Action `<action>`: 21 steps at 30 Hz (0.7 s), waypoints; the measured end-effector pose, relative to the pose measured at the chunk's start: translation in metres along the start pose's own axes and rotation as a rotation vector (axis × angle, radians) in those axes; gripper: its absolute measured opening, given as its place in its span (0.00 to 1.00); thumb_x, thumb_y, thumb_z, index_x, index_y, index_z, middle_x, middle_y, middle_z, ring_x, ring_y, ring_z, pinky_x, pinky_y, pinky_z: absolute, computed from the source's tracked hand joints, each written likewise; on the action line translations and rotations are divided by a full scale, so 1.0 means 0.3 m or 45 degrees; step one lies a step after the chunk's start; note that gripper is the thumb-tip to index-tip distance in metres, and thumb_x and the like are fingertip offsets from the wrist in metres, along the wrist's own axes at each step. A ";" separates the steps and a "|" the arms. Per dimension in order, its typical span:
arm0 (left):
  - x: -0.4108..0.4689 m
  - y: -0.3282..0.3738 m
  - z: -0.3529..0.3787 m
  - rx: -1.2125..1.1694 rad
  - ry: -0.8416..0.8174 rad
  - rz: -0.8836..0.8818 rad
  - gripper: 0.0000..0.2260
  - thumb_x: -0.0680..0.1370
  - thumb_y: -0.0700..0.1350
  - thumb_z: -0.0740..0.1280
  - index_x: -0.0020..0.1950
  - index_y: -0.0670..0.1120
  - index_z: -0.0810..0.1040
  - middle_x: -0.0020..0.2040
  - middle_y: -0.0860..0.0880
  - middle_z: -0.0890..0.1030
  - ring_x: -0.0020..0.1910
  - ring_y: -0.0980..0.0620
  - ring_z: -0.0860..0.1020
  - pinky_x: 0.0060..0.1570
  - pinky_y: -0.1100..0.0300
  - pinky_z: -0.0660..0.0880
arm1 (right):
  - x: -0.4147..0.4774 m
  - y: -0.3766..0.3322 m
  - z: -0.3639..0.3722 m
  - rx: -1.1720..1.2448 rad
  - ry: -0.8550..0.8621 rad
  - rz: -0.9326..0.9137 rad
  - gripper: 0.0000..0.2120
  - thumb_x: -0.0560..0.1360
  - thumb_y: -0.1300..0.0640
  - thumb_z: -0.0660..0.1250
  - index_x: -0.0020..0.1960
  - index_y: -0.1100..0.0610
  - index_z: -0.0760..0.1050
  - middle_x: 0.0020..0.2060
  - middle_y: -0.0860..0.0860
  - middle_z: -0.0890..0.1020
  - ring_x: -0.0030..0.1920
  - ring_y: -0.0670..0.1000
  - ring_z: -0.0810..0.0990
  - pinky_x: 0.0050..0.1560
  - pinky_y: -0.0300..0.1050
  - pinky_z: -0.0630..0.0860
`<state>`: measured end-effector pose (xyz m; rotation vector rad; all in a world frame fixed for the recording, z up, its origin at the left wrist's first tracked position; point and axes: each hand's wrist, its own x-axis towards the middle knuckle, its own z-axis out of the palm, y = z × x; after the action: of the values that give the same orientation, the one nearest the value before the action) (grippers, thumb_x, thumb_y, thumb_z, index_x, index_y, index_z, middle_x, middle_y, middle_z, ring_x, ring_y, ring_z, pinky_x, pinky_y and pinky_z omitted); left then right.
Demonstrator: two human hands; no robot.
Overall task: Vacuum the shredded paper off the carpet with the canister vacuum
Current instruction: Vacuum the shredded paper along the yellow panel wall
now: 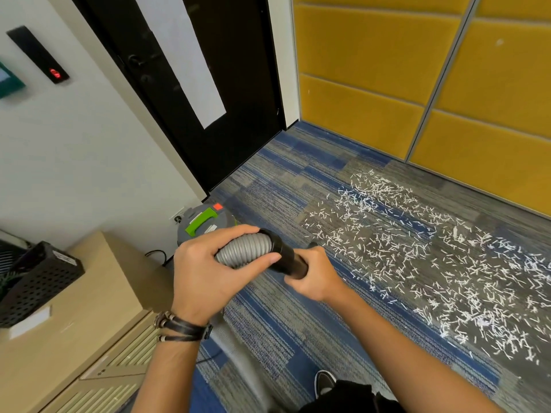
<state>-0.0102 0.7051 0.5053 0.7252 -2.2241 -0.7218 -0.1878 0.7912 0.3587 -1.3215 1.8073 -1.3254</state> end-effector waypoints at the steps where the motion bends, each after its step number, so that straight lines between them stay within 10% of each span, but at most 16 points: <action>1: -0.002 -0.005 0.007 0.008 -0.016 -0.006 0.20 0.68 0.61 0.80 0.55 0.52 0.89 0.52 0.60 0.87 0.50 0.61 0.85 0.53 0.61 0.82 | 0.001 0.001 -0.001 0.004 -0.008 -0.003 0.18 0.65 0.63 0.71 0.32 0.42 0.68 0.24 0.40 0.73 0.24 0.44 0.71 0.30 0.35 0.65; 21: 0.025 0.004 0.120 0.023 -0.060 -0.051 0.21 0.69 0.63 0.80 0.57 0.55 0.88 0.52 0.61 0.86 0.51 0.61 0.85 0.55 0.53 0.83 | 0.020 0.108 -0.044 -0.036 0.134 0.050 0.20 0.67 0.65 0.73 0.32 0.43 0.69 0.24 0.42 0.73 0.25 0.44 0.71 0.30 0.41 0.68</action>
<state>-0.0415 0.7112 0.4870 0.7706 -2.2675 -0.7465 -0.2141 0.7921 0.3345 -1.2454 1.9192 -1.3760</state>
